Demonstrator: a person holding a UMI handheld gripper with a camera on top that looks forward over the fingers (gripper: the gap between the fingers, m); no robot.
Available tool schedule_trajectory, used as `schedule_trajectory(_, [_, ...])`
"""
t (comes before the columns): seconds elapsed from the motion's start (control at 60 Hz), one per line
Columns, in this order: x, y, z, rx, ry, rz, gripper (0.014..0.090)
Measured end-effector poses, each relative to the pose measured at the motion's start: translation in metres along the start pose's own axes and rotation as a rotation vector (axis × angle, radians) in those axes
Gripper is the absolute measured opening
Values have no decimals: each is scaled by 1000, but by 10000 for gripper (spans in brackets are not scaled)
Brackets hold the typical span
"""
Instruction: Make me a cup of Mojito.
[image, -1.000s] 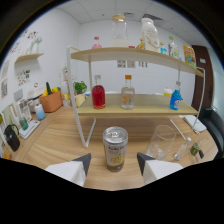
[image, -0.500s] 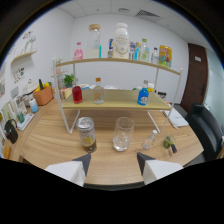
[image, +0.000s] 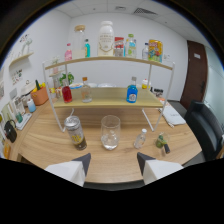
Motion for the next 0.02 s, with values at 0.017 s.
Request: schedule_trajectory(0.017, [-1,0,0,0,-4,1,860])
